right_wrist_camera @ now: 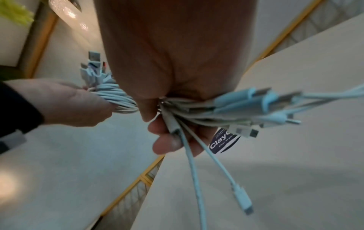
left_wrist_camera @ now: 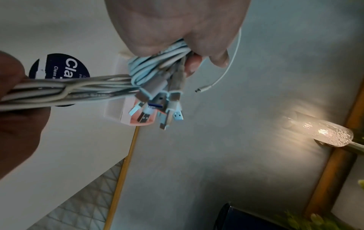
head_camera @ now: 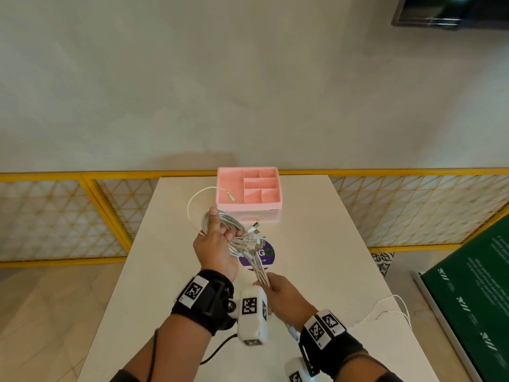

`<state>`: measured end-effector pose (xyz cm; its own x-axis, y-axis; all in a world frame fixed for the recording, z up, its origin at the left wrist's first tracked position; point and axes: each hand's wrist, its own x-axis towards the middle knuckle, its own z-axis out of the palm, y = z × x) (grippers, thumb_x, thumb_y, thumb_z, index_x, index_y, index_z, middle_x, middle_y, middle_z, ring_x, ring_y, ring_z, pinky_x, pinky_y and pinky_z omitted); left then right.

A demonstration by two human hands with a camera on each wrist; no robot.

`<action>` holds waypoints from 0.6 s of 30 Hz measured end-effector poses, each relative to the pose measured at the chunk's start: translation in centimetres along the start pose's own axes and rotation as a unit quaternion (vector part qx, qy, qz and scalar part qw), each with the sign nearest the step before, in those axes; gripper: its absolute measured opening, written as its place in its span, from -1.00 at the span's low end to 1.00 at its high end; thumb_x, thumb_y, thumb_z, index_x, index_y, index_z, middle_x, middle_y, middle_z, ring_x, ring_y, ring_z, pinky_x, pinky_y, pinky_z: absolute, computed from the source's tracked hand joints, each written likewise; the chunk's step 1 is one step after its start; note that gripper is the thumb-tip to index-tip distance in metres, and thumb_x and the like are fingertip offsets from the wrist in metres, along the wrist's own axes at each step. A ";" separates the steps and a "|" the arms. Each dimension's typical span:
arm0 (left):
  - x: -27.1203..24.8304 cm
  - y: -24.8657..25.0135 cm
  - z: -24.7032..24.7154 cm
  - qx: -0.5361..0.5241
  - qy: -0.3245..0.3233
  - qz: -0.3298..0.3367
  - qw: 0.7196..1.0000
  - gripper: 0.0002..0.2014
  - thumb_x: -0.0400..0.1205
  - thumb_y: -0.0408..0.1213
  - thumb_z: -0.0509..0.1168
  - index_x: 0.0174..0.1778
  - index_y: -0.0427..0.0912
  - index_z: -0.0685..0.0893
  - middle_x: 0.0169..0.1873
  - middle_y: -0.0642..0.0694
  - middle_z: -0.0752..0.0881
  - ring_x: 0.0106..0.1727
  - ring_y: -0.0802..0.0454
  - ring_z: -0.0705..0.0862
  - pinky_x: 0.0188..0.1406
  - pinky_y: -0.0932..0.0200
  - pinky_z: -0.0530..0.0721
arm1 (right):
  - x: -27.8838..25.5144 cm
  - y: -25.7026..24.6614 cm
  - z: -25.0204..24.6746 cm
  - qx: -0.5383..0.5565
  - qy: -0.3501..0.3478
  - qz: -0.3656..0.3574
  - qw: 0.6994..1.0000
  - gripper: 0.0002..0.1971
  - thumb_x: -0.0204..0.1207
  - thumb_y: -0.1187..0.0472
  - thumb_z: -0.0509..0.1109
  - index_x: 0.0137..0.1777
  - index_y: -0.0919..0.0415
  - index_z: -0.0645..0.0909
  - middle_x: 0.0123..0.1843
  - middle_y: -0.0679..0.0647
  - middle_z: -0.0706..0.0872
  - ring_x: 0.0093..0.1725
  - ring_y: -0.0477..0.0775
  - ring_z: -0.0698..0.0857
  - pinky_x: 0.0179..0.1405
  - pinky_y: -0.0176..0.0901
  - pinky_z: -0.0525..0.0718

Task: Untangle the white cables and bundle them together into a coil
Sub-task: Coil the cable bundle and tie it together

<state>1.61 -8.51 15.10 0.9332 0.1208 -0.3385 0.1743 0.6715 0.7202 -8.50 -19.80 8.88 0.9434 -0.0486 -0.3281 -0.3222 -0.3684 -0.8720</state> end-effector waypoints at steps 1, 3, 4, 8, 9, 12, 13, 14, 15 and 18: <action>0.3 -0.2 -0.3 0.005 0.015 -0.002 1.000 -0.64 0.60 -0.01 0.47 -0.35 -0.15 0.56 -0.58 0.02 0.45 -0.53 0.07 0.45 -0.18 -0.04 0.72 | -0.1 0.1 0.1 -0.027 0.001 0.004 1.000 -0.80 0.71 0.17 0.26 -0.14 0.21 0.48 -0.46 -0.09 0.60 -0.56 -0.18 0.57 -0.49 -0.39 0.55; 0.7 -0.7 -0.8 0.031 0.050 -0.009 0.998 -0.62 0.58 0.05 0.47 -0.29 -0.19 0.60 -0.63 0.02 0.53 -0.56 0.07 0.55 -0.11 -0.06 0.73 | 0.0 0.7 0.3 -0.113 -0.019 0.001 0.993 -0.88 0.68 0.17 0.24 -0.03 0.21 0.47 -0.27 0.03 0.66 -0.44 -0.07 0.65 -0.44 -0.28 0.63; 0.9 -0.9 -1.0 0.050 0.068 -0.011 0.996 -0.60 0.56 0.09 0.48 -0.25 -0.21 0.61 -0.65 0.02 0.57 -0.56 0.05 0.60 -0.12 -0.04 0.75 | 0.0 0.8 0.5 -0.172 -0.037 -0.003 0.984 -0.90 0.65 0.18 0.25 0.03 0.21 0.46 -0.15 0.07 0.68 -0.30 0.00 0.71 -0.32 -0.18 0.70; 1.5 -2.3 -1.8 0.135 0.111 -0.009 0.984 -0.55 0.54 0.10 0.51 -0.30 -0.26 0.62 -0.60 -0.08 0.66 -0.51 -0.07 0.67 -0.31 0.05 0.74 | -0.4 0.4 1.5 -0.322 -0.105 -0.027 0.940 -0.78 0.65 0.13 0.31 0.21 0.21 0.51 0.16 0.20 0.70 0.14 0.23 0.71 0.23 0.11 0.68; 1.5 -2.8 -2.2 0.158 0.111 -0.004 0.981 -0.56 0.54 0.07 0.51 -0.29 -0.27 0.61 -0.53 -0.12 0.67 -0.50 -0.08 0.66 -0.34 0.07 0.71 | -0.5 -0.1 1.4 -0.348 -0.124 -0.034 0.929 -0.73 0.65 0.13 0.32 0.27 0.23 0.50 0.23 0.21 0.69 0.21 0.25 0.69 0.25 0.09 0.65; 1.0 -4.2 -3.1 0.208 0.078 0.029 0.975 -0.63 0.56 -0.02 0.52 -0.19 -0.29 0.63 -0.45 -0.16 0.66 -0.52 -0.02 0.62 -0.38 0.11 0.66 | -0.6 -1.9 0.4 -0.424 -0.171 -0.056 0.888 -0.70 0.66 0.14 0.32 0.28 0.30 0.52 0.21 0.26 0.67 0.22 0.28 0.68 0.17 0.08 0.64; 0.8 -4.5 -3.4 0.223 0.063 0.041 0.972 -0.65 0.57 -0.05 0.52 -0.16 -0.30 0.66 -0.44 -0.16 0.68 -0.53 0.01 0.62 -0.43 0.16 0.65 | -0.6 -2.7 0.1 -0.427 -0.180 -0.057 0.884 -0.73 0.65 0.16 0.32 0.20 0.37 0.56 0.08 0.28 0.69 0.13 0.31 0.72 0.04 0.06 0.66; 0.6 -4.5 -3.5 0.242 0.049 0.050 0.968 -0.68 0.58 -0.07 0.51 -0.13 -0.29 0.67 -0.41 -0.16 0.71 -0.53 0.05 0.65 -0.49 0.21 0.64 | -0.5 -3.2 -0.3 -0.419 -0.188 -0.050 0.887 -0.74 0.63 0.17 0.32 0.08 0.41 0.60 -0.09 0.26 0.70 -0.01 0.32 0.76 -0.11 0.04 0.67; 0.4 -4.6 -3.8 0.264 0.033 0.062 0.962 -0.70 0.59 -0.09 0.51 -0.11 -0.29 0.68 -0.38 -0.17 0.73 -0.52 0.10 0.67 -0.54 0.26 0.62 | -0.4 -3.8 -0.8 -0.395 -0.192 -0.032 0.898 -0.74 0.60 0.16 0.31 -0.04 0.41 0.62 -0.24 0.23 0.70 -0.17 0.31 0.78 -0.21 0.00 0.68; 0.2 -5.1 -4.5 0.319 -0.045 0.103 0.941 -0.59 0.55 -0.09 0.55 0.04 -0.36 0.64 -0.25 -0.20 0.77 -0.40 0.12 0.74 -0.49 0.34 0.62 | 0.1 -5.0 -2.2 -0.290 -0.202 0.007 0.935 -0.83 0.52 0.17 0.34 -0.23 0.26 0.60 -0.37 0.13 0.71 -0.44 0.10 0.67 -0.29 -0.11 0.65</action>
<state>-0.52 -8.63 8.65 0.9856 0.1191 -0.1204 0.1136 0.0617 0.9916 -6.57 -20.03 14.03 0.7947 0.2557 -0.5505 -0.1263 -0.8175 -0.5619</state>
